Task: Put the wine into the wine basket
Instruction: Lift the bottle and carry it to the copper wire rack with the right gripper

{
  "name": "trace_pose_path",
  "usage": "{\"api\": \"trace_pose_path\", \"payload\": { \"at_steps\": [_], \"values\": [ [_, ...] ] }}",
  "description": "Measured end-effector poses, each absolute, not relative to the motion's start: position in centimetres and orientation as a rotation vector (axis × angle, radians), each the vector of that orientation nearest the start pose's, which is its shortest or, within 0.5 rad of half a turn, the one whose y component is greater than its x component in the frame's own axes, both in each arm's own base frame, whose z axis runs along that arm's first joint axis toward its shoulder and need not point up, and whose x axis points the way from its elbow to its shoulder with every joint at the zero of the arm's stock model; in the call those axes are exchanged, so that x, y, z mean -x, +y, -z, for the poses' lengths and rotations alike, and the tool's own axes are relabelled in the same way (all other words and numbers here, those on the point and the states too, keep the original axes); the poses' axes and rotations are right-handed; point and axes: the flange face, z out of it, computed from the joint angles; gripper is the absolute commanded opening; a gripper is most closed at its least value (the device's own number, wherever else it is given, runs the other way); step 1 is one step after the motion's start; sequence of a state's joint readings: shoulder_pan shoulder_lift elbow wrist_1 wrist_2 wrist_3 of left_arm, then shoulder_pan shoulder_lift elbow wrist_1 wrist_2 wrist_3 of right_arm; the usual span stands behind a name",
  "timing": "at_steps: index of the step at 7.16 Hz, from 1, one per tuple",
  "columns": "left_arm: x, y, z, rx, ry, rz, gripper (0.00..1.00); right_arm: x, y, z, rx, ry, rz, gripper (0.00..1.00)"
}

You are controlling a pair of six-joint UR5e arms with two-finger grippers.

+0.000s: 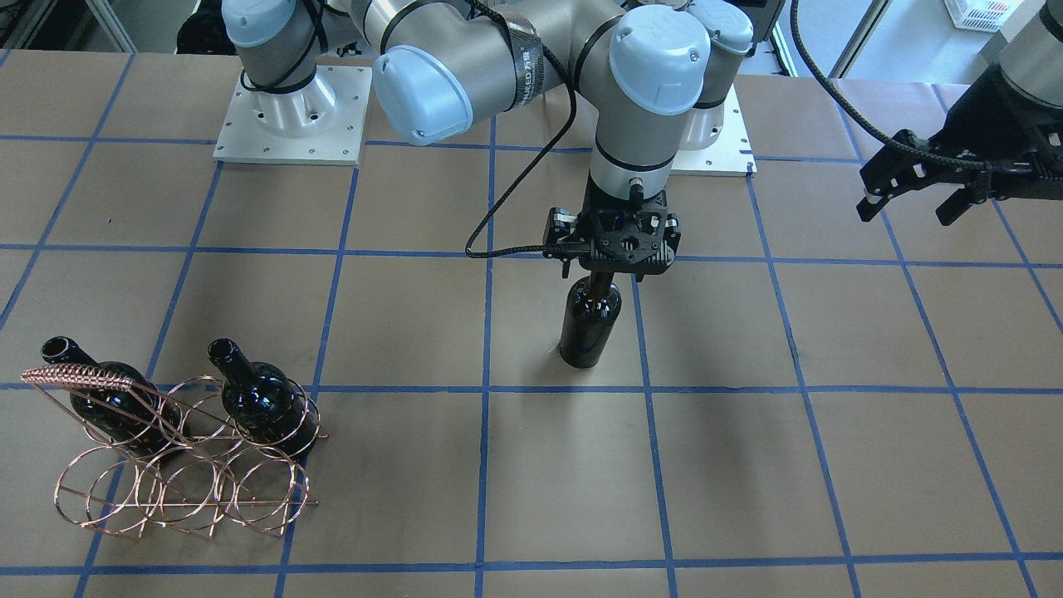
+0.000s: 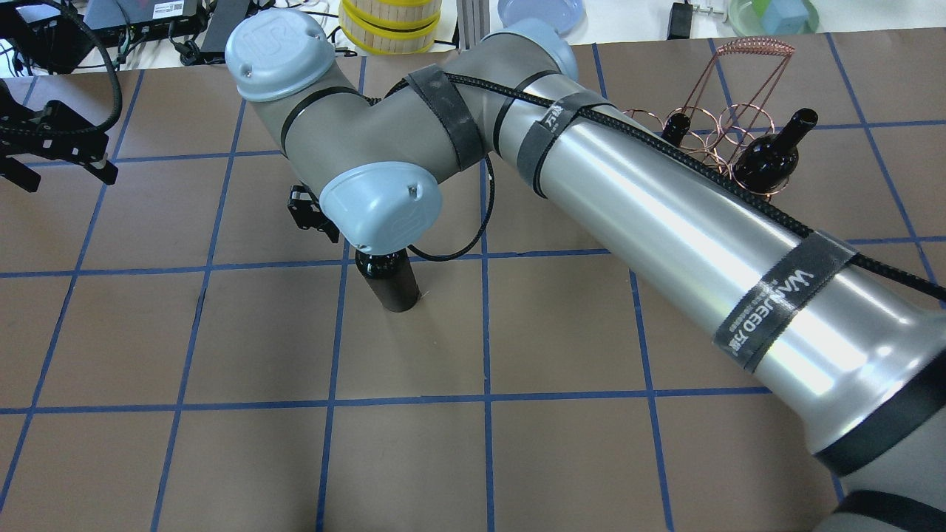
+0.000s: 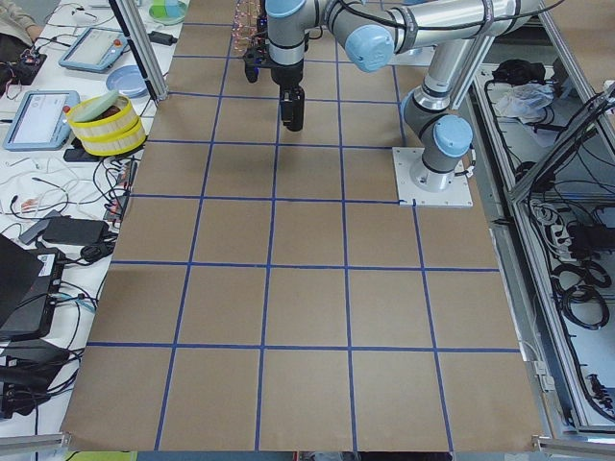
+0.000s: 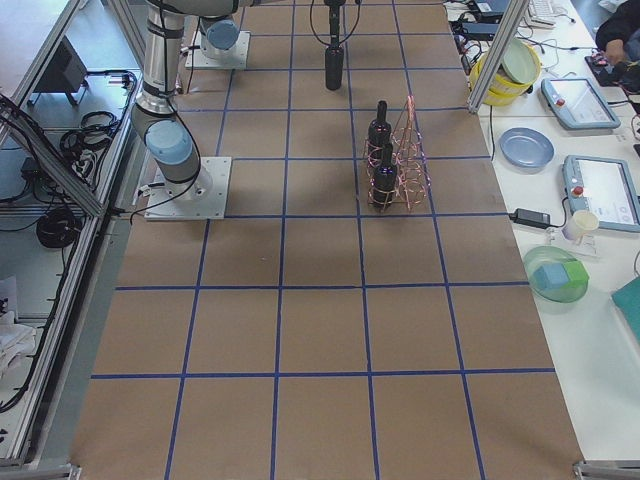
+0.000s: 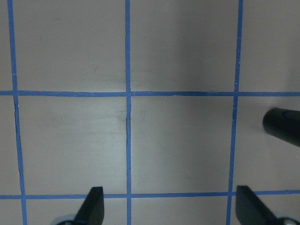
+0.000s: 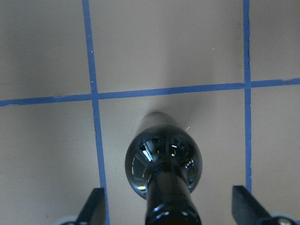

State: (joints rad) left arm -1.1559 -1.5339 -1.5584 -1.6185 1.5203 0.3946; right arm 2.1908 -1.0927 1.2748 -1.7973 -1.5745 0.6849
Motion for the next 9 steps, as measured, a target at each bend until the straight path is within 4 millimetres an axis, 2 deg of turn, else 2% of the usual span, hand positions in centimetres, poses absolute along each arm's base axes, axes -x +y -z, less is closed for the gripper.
{"api": "trace_pose_path", "payload": {
  "at_steps": [2, 3, 4, 7, 8, 9],
  "values": [
    [-6.5, -49.1, -50.6, 0.032, 3.188, 0.030, 1.00, -50.7, -48.2, -37.1, -0.109, 3.113, 0.064, 0.25],
    [-6.5, -49.1, -50.6, 0.031, 3.189, 0.029, 1.00, -50.7, -48.2, -37.1, -0.111, 3.114, 0.066, 0.21],
    [-6.5, -49.1, -50.6, 0.029, 3.189, 0.028, 1.00, -50.7, -48.2, -37.1, -0.112, 3.116, 0.069, 0.18],
    [-6.2, -49.2, -50.6, 0.028, 3.207, 0.039, 1.00, -50.4, -48.2, -37.6, -0.114, 3.119, 0.088, 0.17],
    [-6.2, -49.2, -50.6, 0.029, 3.213, 0.045, 1.00, -49.8, -48.3, -38.7, -0.115, 3.120, 0.112, 0.17],
    [-6.1, -49.2, -50.6, 0.032, 3.216, 0.046, 1.00, -48.2, -48.5, -40.8, -0.109, 3.116, 0.132, 0.17]
  ]
}}
